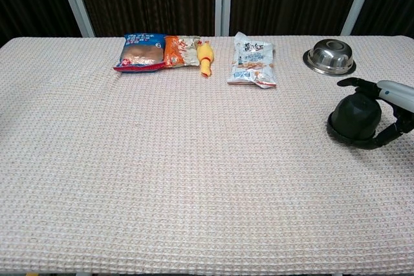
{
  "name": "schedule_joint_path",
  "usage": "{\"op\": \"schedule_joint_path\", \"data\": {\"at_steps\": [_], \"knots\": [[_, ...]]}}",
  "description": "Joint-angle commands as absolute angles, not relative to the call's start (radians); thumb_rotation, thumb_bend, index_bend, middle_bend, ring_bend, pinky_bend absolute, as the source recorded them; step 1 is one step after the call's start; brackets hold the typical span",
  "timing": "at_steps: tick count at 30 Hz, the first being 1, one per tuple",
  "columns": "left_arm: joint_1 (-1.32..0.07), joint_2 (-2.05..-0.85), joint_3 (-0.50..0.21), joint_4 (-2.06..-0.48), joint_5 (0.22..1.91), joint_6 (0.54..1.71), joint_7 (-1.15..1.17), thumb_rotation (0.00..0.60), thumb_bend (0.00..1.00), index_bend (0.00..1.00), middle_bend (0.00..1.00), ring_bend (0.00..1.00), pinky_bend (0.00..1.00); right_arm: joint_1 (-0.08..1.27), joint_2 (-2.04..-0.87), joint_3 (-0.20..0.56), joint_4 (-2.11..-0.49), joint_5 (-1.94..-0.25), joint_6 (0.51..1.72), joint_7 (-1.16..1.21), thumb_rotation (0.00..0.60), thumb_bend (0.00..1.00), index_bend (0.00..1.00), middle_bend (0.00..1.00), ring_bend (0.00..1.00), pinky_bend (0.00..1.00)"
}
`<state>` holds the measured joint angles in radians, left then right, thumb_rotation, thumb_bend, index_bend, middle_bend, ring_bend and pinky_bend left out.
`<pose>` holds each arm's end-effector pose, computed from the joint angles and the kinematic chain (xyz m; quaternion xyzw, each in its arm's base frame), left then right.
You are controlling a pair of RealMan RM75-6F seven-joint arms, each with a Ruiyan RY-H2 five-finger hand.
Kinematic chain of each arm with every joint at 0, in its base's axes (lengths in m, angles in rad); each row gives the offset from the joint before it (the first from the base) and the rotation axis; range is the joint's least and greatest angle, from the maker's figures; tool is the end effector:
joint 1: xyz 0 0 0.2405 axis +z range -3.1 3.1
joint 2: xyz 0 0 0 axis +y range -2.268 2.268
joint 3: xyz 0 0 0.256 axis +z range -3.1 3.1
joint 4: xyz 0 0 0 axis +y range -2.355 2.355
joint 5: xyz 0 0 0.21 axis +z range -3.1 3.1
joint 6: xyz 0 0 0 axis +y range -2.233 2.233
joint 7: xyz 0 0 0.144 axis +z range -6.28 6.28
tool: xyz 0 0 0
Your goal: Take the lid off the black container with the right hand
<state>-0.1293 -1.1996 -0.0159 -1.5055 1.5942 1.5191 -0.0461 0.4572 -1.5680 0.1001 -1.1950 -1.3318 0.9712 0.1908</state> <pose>-0.3049 0.1881 0.1370 -0.6254 -0.3603 -0.4228 0.5480 -0.2875 -0.2985 -0.0062 0.6408 -0.5236 0.3656 0.4260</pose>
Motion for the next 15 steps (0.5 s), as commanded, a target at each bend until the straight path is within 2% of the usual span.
{"op": "schedule_joint_path", "data": {"at_steps": [1, 7, 15], "knots": [[-0.129, -1.2, -0.015, -1.505, 1.593, 1.518, -0.047, 0.6, 0.09, 0.15, 0.08, 0.0, 0.17, 0.451, -1.568, 0.107, -1.197, -1.344, 1.001, 0.198, 0.6, 0.14, 0.26, 0.4, 0.03, 0.0], [-0.129, -1.199, -0.015, -1.504, 1.593, 1.517, -0.052, 0.6, 0.09, 0.15, 0.08, 0.0, 0.17, 0.438, -1.535, 0.128, -1.236, -1.375, 1.082, 0.221, 0.6, 0.17, 0.37, 0.46, 0.14, 0.0], [-0.133, -1.189, -0.023, -1.521, 1.601, 1.527, -0.049, 0.6, 0.09, 0.15, 0.08, 0.0, 0.17, 0.424, -1.406, 0.173, -1.44, -1.454, 1.232, 0.174, 0.6, 0.19, 0.42, 0.49, 0.16, 0.01]]}}
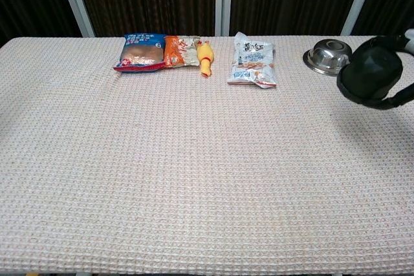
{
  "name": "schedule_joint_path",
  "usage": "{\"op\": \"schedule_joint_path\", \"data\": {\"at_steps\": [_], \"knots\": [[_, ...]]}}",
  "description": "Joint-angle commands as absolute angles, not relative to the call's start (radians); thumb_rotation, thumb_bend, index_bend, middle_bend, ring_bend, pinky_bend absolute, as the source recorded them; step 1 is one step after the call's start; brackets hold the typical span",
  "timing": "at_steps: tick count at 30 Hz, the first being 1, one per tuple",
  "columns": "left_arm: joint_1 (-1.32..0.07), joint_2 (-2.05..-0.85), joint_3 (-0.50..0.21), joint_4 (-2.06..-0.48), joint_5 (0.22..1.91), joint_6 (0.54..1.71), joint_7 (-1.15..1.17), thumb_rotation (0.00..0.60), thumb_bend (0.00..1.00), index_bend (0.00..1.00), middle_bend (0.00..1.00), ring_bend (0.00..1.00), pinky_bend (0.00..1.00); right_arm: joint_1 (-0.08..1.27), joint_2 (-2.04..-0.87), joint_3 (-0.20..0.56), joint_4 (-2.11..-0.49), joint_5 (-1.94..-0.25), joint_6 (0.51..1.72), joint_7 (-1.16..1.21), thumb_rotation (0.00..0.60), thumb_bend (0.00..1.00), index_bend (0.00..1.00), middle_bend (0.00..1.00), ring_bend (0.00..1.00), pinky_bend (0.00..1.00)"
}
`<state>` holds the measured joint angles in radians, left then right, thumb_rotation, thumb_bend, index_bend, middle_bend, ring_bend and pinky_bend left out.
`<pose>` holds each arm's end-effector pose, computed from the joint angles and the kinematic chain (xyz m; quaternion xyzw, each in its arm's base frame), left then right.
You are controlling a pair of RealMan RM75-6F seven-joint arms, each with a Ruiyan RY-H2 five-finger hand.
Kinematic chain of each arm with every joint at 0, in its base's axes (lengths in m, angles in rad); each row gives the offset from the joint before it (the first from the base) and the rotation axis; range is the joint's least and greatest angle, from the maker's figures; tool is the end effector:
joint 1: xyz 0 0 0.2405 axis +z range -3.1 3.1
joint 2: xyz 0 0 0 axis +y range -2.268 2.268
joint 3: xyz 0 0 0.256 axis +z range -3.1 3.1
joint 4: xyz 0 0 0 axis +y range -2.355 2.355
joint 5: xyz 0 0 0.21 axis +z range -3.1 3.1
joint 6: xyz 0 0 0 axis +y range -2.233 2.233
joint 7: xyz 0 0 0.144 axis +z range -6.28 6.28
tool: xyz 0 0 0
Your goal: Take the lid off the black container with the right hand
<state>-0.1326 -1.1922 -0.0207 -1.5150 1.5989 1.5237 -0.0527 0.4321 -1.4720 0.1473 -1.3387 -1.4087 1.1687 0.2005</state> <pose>-0.3019 0.1898 0.1396 -0.6239 -0.3583 -0.4297 0.5456 -0.2565 -0.3019 0.0426 0.6138 -0.4648 0.4660 0.4360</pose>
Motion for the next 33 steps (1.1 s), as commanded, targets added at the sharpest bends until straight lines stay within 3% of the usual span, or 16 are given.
{"op": "schedule_joint_path", "data": {"at_steps": [1, 6, 9, 11, 15, 18, 21, 25, 29, 31, 33], "knots": [[-0.133, -1.186, -0.024, -1.525, 1.601, 1.529, -0.046, 0.6, 0.09, 0.15, 0.08, 0.0, 0.17, 0.422, -1.379, 0.184, -1.49, -1.475, 1.266, 0.164, 0.6, 0.19, 0.42, 0.49, 0.16, 0.01], [-0.133, -1.181, -0.026, -1.54, 1.6, 1.531, -0.035, 0.6, 0.09, 0.15, 0.08, 0.0, 0.17, 0.394, -1.306, 0.221, -1.655, -1.575, 1.428, 0.134, 0.6, 0.18, 0.42, 0.5, 0.17, 0.04], [-0.133, -1.18, -0.026, -1.544, 1.6, 1.53, -0.031, 0.6, 0.09, 0.15, 0.08, 0.0, 0.17, 0.373, -1.301, 0.212, -1.663, -1.561, 1.447, 0.122, 0.6, 0.17, 0.43, 0.5, 0.17, 0.05], [-0.133, -1.181, -0.026, -1.542, 1.598, 1.53, -0.033, 0.6, 0.09, 0.15, 0.08, 0.0, 0.17, 0.377, -1.333, 0.187, -1.581, -1.474, 1.36, 0.078, 0.6, 0.17, 0.44, 0.51, 0.17, 0.05], [-0.134, -1.187, -0.027, -1.539, 1.598, 1.53, -0.046, 0.6, 0.09, 0.15, 0.08, 0.0, 0.17, 0.433, -1.386, 0.128, -1.418, -1.24, 1.016, 0.019, 0.6, 0.2, 0.46, 0.5, 0.16, 0.06], [-0.133, -1.188, -0.026, -1.538, 1.601, 1.532, -0.045, 0.6, 0.09, 0.15, 0.08, 0.0, 0.17, 0.452, -1.412, 0.121, -1.37, -1.219, 0.972, -0.011, 0.6, 0.22, 0.46, 0.49, 0.16, 0.06], [-0.134, -1.184, -0.03, -1.54, 1.598, 1.533, -0.044, 0.6, 0.09, 0.15, 0.08, 0.0, 0.17, 0.454, -1.377, 0.151, -1.472, -1.301, 1.066, 0.002, 0.6, 0.22, 0.46, 0.49, 0.16, 0.06], [-0.134, -1.181, -0.034, -1.549, 1.601, 1.541, -0.038, 0.6, 0.09, 0.15, 0.08, 0.0, 0.17, 0.423, -1.278, 0.214, -1.714, -1.498, 1.31, 0.062, 0.6, 0.21, 0.46, 0.5, 0.17, 0.06], [-0.134, -1.181, -0.033, -1.555, 1.602, 1.54, -0.031, 0.6, 0.09, 0.15, 0.08, 0.0, 0.17, 0.366, -1.261, 0.246, -1.81, -1.668, 1.552, 0.068, 0.6, 0.21, 0.46, 0.5, 0.17, 0.06], [-0.134, -1.18, -0.033, -1.555, 1.602, 1.541, -0.03, 0.6, 0.09, 0.15, 0.08, 0.0, 0.17, 0.349, -1.278, 0.24, -1.786, -1.687, 1.594, 0.053, 0.6, 0.2, 0.46, 0.5, 0.17, 0.06], [-0.134, -1.181, -0.034, -1.554, 1.602, 1.541, -0.031, 0.6, 0.09, 0.15, 0.08, 0.0, 0.17, 0.348, -1.302, 0.221, -1.73, -1.644, 1.557, 0.043, 0.6, 0.2, 0.45, 0.51, 0.17, 0.06]]}}
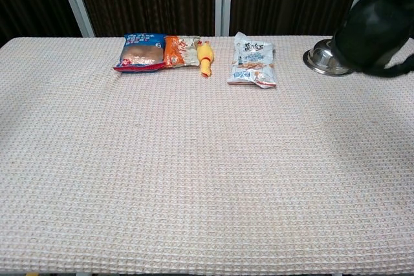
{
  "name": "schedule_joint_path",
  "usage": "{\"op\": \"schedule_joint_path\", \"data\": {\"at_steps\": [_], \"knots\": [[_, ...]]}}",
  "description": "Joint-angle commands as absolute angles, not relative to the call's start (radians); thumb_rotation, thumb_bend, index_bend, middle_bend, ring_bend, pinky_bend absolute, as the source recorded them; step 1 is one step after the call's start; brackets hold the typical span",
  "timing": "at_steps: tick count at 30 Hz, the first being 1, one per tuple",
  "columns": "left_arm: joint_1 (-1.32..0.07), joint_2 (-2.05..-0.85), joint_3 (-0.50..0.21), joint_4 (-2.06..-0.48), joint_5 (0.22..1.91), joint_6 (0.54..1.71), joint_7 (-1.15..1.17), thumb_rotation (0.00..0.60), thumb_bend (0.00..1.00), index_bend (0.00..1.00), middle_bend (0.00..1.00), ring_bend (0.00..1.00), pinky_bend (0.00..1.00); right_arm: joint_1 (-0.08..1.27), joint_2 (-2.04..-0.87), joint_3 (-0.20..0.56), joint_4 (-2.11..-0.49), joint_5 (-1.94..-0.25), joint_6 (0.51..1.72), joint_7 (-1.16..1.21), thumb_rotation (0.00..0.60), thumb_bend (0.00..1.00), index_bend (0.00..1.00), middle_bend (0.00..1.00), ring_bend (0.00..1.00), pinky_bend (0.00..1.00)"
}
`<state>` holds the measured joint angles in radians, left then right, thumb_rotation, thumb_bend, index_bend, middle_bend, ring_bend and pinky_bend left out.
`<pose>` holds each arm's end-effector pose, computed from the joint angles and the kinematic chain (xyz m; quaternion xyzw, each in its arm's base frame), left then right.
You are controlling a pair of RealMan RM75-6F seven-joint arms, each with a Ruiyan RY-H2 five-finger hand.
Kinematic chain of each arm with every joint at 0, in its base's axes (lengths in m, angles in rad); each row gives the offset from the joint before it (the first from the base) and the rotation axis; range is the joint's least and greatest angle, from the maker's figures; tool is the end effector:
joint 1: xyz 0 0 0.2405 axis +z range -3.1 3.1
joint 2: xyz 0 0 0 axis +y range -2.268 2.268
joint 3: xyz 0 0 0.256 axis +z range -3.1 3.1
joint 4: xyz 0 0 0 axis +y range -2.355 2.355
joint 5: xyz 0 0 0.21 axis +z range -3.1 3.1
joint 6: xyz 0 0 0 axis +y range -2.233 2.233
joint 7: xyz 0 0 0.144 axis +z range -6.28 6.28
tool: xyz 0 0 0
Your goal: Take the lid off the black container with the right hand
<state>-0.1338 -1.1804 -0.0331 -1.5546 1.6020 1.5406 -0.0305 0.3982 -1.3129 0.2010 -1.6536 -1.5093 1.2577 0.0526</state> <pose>-0.2926 0.1916 0.1438 -0.6182 -0.3502 -0.4417 0.5479 -0.1974 -0.2835 0.0881 0.6291 -0.3951 0.5233 0.4175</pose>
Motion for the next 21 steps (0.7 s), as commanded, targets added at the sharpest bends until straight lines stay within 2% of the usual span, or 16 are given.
{"op": "schedule_joint_path", "data": {"at_steps": [1, 3, 6, 8, 12, 16, 21], "knots": [[-0.135, -1.182, -0.034, -1.553, 1.602, 1.54, -0.032, 0.6, 0.09, 0.15, 0.08, 0.0, 0.17, 0.354, -1.318, 0.203, -1.683, -1.582, 1.488, 0.031, 0.6, 0.2, 0.45, 0.51, 0.17, 0.06], [-0.135, -1.185, -0.034, -1.552, 1.601, 1.539, -0.036, 0.6, 0.09, 0.15, 0.08, 0.0, 0.17, 0.374, -1.344, 0.172, -1.6, -1.445, 1.327, 0.007, 0.6, 0.2, 0.45, 0.51, 0.17, 0.05], [-0.134, -1.188, -0.032, -1.547, 1.6, 1.538, -0.037, 0.6, 0.09, 0.15, 0.08, 0.0, 0.17, 0.406, -1.4, 0.146, -1.456, -1.301, 1.146, -0.019, 0.6, 0.21, 0.45, 0.5, 0.16, 0.02], [-0.133, -1.189, -0.031, -1.543, 1.597, 1.537, -0.038, 0.6, 0.09, 0.15, 0.08, 0.0, 0.17, 0.415, -1.428, 0.135, -1.393, -1.268, 1.096, -0.025, 0.6, 0.21, 0.45, 0.49, 0.16, 0.01], [-0.132, -1.189, -0.031, -1.535, 1.59, 1.531, -0.046, 0.6, 0.09, 0.15, 0.08, 0.0, 0.17, 0.409, -1.438, 0.138, -1.357, -1.291, 1.126, -0.007, 0.6, 0.21, 0.45, 0.49, 0.16, 0.0], [-0.134, -1.196, -0.028, -1.528, 1.596, 1.529, -0.053, 0.6, 0.09, 0.15, 0.08, 0.0, 0.17, 0.399, -1.399, 0.158, -1.378, -1.306, 1.178, -0.02, 0.6, 0.21, 0.45, 0.49, 0.16, 0.0], [-0.131, -1.196, -0.023, -1.523, 1.599, 1.53, -0.055, 0.6, 0.09, 0.15, 0.08, 0.0, 0.17, 0.424, -1.375, 0.174, -1.405, -1.275, 1.135, -0.072, 0.6, 0.21, 0.45, 0.49, 0.16, 0.0]]}}
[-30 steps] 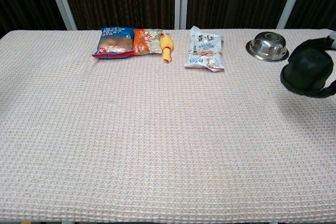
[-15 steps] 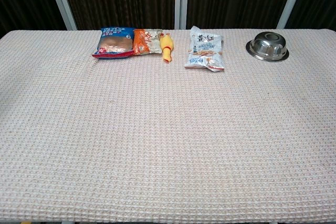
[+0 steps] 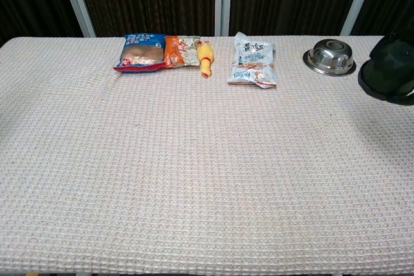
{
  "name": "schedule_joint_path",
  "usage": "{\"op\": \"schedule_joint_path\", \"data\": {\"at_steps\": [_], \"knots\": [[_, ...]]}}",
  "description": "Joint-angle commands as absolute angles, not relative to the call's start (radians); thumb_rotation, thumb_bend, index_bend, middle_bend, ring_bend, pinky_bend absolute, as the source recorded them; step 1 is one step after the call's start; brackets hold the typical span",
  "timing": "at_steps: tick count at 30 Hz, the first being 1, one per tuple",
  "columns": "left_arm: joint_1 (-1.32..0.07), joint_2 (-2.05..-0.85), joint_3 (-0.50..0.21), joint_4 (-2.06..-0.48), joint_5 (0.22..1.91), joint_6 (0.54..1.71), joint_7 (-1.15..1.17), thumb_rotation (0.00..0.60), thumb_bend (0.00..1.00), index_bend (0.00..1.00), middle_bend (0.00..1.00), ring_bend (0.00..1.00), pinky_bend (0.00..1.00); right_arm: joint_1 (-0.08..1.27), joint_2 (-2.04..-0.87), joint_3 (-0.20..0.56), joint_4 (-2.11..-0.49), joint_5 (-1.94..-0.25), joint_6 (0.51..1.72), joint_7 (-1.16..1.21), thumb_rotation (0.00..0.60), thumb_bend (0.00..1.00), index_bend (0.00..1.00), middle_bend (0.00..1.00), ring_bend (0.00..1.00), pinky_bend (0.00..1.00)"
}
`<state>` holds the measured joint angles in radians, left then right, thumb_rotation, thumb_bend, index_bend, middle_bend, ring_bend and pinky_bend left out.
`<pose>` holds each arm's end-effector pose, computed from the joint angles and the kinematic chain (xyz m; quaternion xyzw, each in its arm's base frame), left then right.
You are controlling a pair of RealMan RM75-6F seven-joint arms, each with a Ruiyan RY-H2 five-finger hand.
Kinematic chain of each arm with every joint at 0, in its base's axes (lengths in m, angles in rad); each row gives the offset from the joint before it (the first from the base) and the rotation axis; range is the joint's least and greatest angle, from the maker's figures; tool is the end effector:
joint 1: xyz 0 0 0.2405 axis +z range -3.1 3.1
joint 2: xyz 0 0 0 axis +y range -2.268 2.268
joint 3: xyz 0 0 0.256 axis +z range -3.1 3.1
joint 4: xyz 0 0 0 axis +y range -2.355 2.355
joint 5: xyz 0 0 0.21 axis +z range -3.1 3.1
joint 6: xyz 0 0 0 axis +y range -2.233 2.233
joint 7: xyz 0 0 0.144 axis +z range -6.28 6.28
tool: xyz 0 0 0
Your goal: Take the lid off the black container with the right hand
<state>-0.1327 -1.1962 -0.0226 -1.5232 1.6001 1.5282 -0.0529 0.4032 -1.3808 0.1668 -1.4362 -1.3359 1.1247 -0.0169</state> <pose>-0.2993 0.1899 0.1384 -0.6208 -0.3598 -0.4355 0.5435 -0.2670 -0.2973 0.0648 0.6396 -0.4332 0.3989 0.4941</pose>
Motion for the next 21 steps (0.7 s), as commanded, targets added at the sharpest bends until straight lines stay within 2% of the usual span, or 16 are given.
{"op": "schedule_joint_path", "data": {"at_steps": [1, 4, 9, 12, 15, 19, 21], "knots": [[-0.131, -1.195, -0.024, -1.523, 1.598, 1.532, -0.057, 0.6, 0.09, 0.15, 0.08, 0.0, 0.17, 0.435, -1.38, 0.174, -1.412, -1.272, 1.118, -0.085, 0.6, 0.21, 0.45, 0.49, 0.16, 0.0], [-0.128, -1.191, -0.026, -1.523, 1.595, 1.536, -0.059, 0.6, 0.09, 0.15, 0.08, 0.0, 0.17, 0.486, -1.423, 0.171, -1.443, -1.266, 1.049, -0.125, 0.6, 0.21, 0.45, 0.49, 0.16, 0.0], [-0.122, -1.179, -0.033, -1.521, 1.58, 1.542, -0.069, 0.6, 0.09, 0.15, 0.08, 0.0, 0.17, 0.611, -1.564, 0.192, -1.504, -1.221, 0.905, -0.185, 0.6, 0.21, 0.45, 0.49, 0.16, 0.0], [-0.124, -1.176, -0.035, -1.511, 1.57, 1.531, -0.081, 0.6, 0.09, 0.15, 0.08, 0.0, 0.17, 0.651, -1.596, 0.213, -1.538, -1.187, 0.878, -0.217, 0.6, 0.21, 0.45, 0.49, 0.16, 0.0], [-0.129, -1.181, -0.034, -1.501, 1.574, 1.526, -0.092, 0.6, 0.09, 0.15, 0.08, 0.0, 0.17, 0.618, -1.536, 0.232, -1.582, -1.162, 0.948, -0.227, 0.6, 0.21, 0.44, 0.48, 0.16, 0.0], [-0.133, -1.192, -0.028, -1.489, 1.582, 1.518, -0.101, 0.6, 0.09, 0.15, 0.08, 0.0, 0.17, 0.502, -1.342, 0.237, -1.607, -1.143, 1.065, -0.173, 0.6, 0.21, 0.44, 0.48, 0.16, 0.0], [-0.136, -1.197, -0.027, -1.486, 1.583, 1.513, -0.103, 0.6, 0.09, 0.15, 0.08, 0.0, 0.17, 0.447, -1.263, 0.222, -1.596, -1.123, 1.082, -0.126, 0.6, 0.21, 0.44, 0.48, 0.15, 0.0]]}}
